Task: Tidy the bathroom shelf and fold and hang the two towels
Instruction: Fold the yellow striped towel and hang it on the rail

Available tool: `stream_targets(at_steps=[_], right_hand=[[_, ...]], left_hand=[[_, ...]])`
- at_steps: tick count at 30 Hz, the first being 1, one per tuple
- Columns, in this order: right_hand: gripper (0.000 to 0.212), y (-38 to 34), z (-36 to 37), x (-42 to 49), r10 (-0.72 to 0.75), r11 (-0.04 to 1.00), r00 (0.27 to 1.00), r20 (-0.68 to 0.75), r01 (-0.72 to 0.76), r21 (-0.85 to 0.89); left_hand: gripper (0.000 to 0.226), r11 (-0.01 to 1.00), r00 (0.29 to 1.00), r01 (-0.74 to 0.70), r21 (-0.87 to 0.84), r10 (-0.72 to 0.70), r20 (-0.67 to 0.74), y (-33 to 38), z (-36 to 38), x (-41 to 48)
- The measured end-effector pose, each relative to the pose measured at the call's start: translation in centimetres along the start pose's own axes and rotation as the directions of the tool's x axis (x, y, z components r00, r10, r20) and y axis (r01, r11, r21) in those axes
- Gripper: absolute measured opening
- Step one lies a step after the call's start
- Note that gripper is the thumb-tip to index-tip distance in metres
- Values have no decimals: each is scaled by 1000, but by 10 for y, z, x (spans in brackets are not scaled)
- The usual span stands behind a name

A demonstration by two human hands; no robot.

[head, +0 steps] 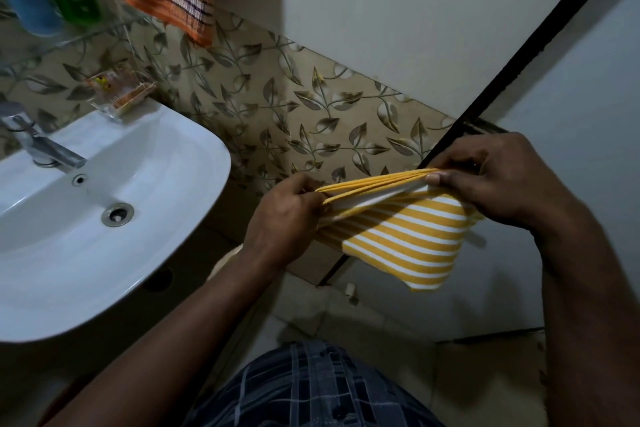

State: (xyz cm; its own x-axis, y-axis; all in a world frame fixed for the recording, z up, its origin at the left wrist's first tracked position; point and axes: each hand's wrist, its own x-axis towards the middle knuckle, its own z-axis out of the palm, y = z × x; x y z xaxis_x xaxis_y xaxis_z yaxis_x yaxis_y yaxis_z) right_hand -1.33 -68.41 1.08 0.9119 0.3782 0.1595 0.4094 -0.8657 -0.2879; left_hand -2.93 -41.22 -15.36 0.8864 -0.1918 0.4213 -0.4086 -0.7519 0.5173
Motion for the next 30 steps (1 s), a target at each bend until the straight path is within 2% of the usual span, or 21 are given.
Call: stream_targets(at_steps=[3,5,7,10,13,15,18,23,28,30], right_hand=[[14,-2,-2,-2,-18,1000,1000,-8,19,23],[13,-5,-5,-2,-37,999,999,-14,37,38],[13,-7,-7,-1,-41,998,999,-14,41,40],[13,-7,-11,-5,-28,998,999,-28,30,51],[14,0,-16,-10,4,998,999,-48,-1,56],[17,2,-18,-12,22,998,999,-43,-20,51],[15,1,-17,-17,27,998,999,-29,-25,65],[9,12,-15,-20,48,998,999,-19,-47,51],[13,38,1,-24,137,988,990,-44,-133,82],[12,52,12,-25,188,980,981,-42,-184,76]], left_hand=[[26,983,985,-135,126,120,122,2,-2,1],[27,964,965,-210,163,178,193,5,-6,4],[24,954,948,-227,197,171,267,8,-10,9],[22,969,954,-140,204,77,289,10,-15,18],[25,995,955,97,33,-102,278,4,-17,24],[24,984,958,177,-33,-164,236,3,-16,19],[29,992,980,90,85,-104,170,12,-11,8],[29,985,969,18,174,-60,238,15,-5,4],[23,978,958,129,163,-166,235,8,-7,7],[18,984,955,166,58,-175,239,-3,-10,6]])
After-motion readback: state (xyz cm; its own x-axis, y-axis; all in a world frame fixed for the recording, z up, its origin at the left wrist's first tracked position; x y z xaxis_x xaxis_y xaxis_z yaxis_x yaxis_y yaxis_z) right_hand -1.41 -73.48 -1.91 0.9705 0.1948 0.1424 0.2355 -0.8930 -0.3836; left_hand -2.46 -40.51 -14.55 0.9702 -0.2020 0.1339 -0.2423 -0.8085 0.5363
